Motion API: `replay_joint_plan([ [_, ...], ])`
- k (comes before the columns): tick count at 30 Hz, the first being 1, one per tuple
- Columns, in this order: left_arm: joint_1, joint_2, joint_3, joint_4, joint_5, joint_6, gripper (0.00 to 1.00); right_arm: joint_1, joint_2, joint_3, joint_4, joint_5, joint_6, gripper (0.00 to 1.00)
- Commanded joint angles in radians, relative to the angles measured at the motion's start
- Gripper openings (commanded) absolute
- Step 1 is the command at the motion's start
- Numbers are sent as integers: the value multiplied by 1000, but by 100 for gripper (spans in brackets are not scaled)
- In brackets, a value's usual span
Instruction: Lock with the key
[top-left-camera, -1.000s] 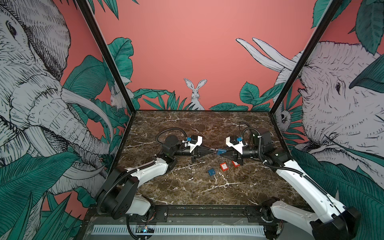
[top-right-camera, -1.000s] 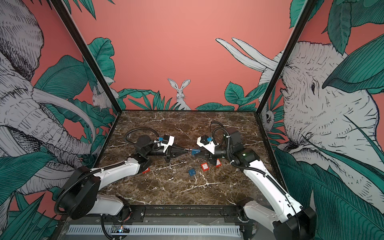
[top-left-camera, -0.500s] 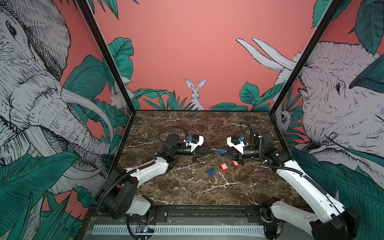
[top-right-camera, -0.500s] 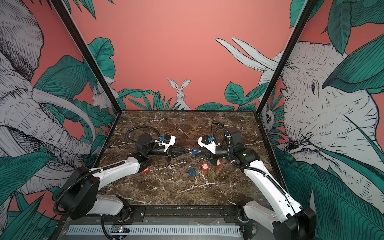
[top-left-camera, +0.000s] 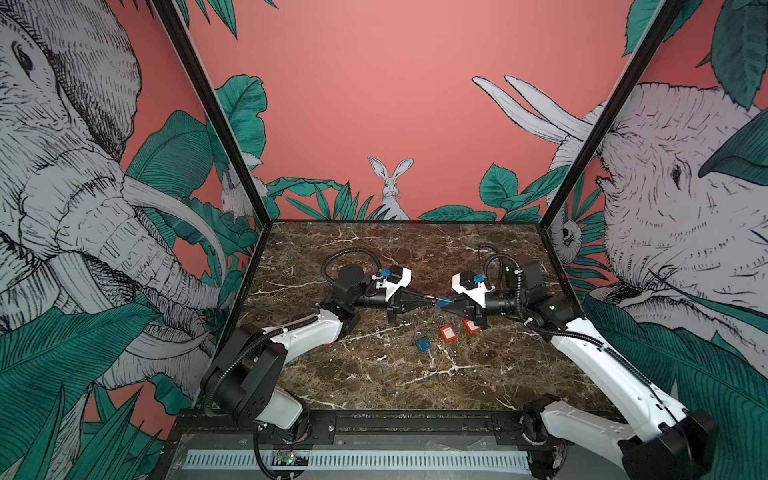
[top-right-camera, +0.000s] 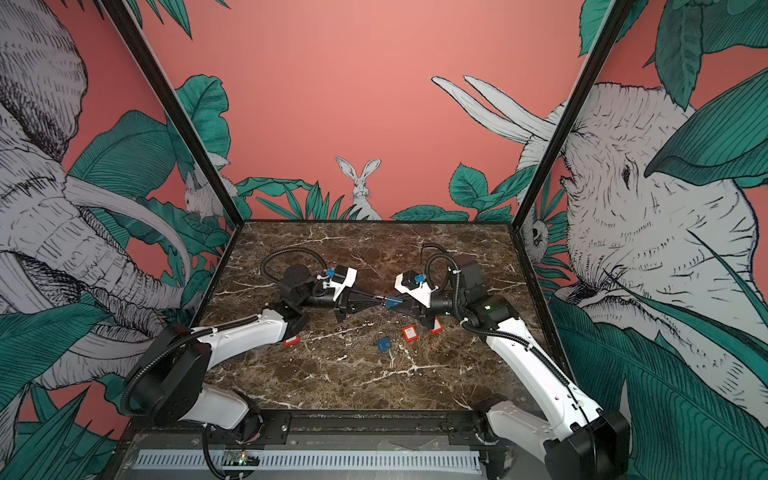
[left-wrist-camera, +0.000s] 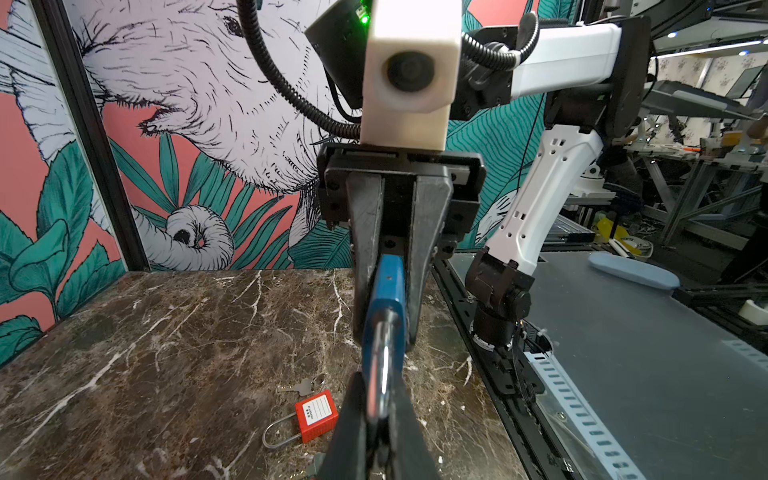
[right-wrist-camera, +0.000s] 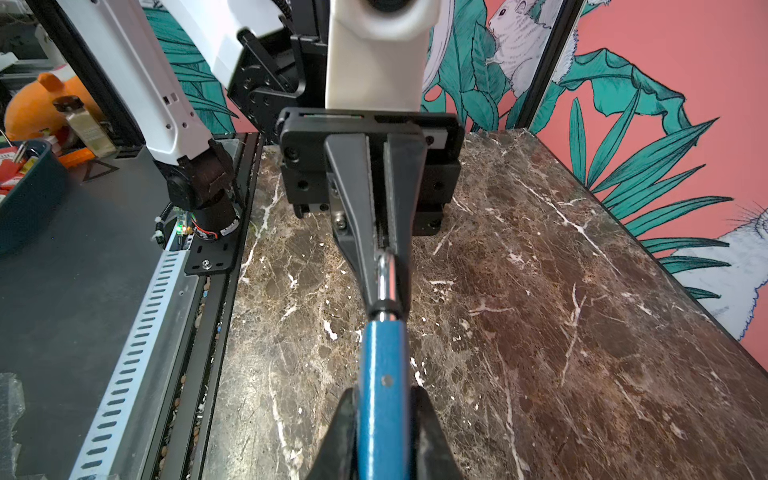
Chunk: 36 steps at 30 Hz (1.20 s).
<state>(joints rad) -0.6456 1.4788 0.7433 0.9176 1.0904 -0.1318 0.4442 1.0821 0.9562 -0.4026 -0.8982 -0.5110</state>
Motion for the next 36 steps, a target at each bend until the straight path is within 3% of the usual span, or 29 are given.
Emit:
replay_joint_plan([
  [1,-86,19,67,60,34,-44,0,69,28,32,125,-59,-41,0],
  [6,-104,32,74,36,36,-22,0,77,30,25,211,-42,-7,0],
  [12,-139,25,80,-91,24,119,0,77,55,13,403,-56,124,0],
  [15,-150,37,87,-93,19,135,0,82,80,22,454,-69,151,0],
  [19,-149,48,77,-34,11,105,0,83,101,42,401,-73,115,0],
  [24,-101,-2,56,-109,-4,143,0,80,52,38,255,-20,47,0],
  [25,-84,-15,51,-118,-3,147,0,79,35,35,211,-5,31,3],
  [27,-49,-38,41,-135,1,155,0,72,-2,29,141,34,18,25],
  [30,2,-66,37,-176,10,178,0,58,-72,20,28,94,-5,38],
  [36,14,-89,48,-252,18,233,0,19,-207,3,-122,166,-11,42],
])
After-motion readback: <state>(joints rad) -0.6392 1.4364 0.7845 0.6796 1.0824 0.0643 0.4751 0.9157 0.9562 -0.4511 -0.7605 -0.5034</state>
